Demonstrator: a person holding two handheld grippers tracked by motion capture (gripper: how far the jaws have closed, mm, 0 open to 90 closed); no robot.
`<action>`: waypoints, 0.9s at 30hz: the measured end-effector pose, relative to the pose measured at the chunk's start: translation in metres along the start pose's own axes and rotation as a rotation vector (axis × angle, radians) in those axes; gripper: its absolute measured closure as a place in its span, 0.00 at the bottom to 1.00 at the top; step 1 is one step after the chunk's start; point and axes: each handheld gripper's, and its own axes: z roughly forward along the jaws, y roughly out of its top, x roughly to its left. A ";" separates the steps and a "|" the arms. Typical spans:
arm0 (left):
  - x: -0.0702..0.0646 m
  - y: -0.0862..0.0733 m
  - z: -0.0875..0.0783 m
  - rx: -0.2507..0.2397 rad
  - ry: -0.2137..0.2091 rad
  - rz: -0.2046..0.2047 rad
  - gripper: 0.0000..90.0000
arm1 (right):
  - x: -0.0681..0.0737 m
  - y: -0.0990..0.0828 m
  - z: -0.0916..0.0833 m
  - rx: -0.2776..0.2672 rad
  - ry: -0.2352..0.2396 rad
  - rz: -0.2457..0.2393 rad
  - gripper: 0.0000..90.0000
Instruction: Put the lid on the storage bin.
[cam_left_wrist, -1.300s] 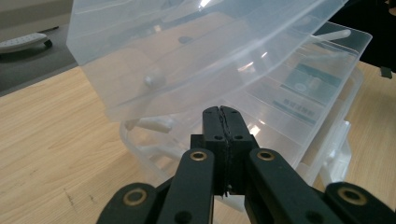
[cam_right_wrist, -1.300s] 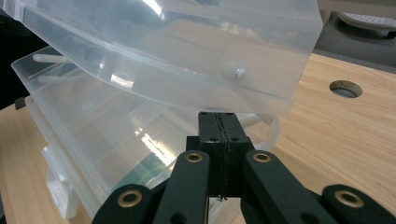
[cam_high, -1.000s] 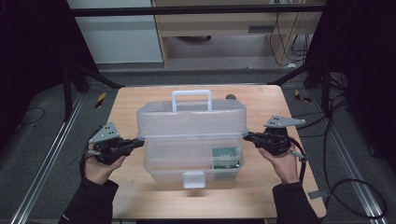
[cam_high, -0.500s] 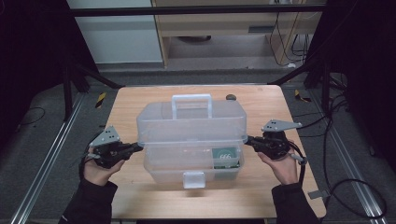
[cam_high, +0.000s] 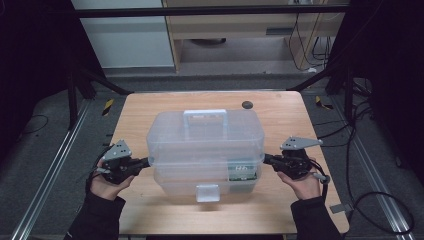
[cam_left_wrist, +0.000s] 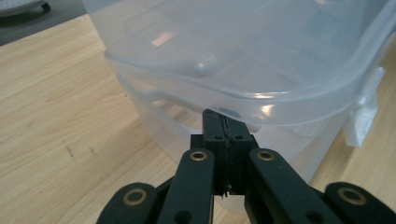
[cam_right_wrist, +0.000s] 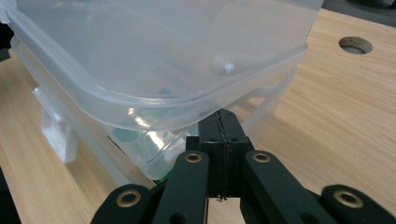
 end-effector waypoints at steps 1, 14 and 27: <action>0.000 -0.001 0.000 0.008 0.008 0.003 1.00 | 0.000 -0.001 0.001 0.004 0.002 0.001 1.00; 0.027 -0.023 0.011 0.041 0.116 -0.081 0.99 | -0.029 -0.023 0.002 0.032 -0.108 0.090 0.97; 0.057 -0.051 0.024 0.013 0.294 -0.211 0.54 | -0.067 -0.059 0.017 0.031 -0.313 0.188 0.39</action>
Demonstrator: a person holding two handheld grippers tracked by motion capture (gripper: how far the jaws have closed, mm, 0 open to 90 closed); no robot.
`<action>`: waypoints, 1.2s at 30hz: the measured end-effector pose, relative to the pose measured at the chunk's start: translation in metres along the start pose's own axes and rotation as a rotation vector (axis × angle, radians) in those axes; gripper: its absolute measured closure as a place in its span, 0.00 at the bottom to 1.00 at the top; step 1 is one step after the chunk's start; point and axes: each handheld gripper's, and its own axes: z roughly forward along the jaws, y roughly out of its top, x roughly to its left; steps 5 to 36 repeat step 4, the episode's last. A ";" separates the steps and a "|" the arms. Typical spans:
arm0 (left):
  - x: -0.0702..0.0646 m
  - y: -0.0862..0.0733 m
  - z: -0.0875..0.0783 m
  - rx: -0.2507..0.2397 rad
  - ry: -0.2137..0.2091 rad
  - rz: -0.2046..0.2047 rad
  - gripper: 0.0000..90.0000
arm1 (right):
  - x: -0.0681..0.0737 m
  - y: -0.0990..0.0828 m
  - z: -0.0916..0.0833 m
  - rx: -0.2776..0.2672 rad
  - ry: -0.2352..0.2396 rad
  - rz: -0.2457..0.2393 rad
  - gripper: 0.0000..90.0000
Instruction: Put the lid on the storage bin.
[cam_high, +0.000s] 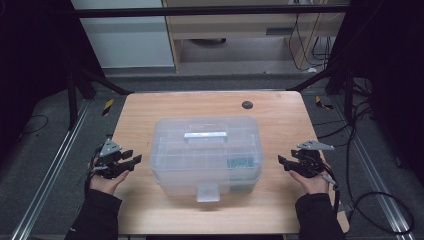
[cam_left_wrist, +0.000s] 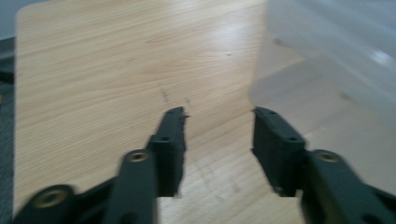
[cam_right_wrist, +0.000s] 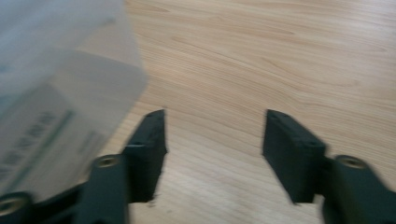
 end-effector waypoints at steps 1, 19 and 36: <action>0.002 -0.002 0.002 -0.001 0.007 -0.008 0.49 | -0.003 -0.002 0.003 0.011 -0.020 -0.008 0.35; 0.008 -0.008 0.010 0.014 0.017 -0.010 0.40 | -0.010 -0.008 0.006 -0.002 -0.045 -0.002 0.31; 0.008 -0.008 0.010 0.014 0.017 -0.010 0.40 | -0.010 -0.008 0.006 -0.002 -0.045 -0.002 0.31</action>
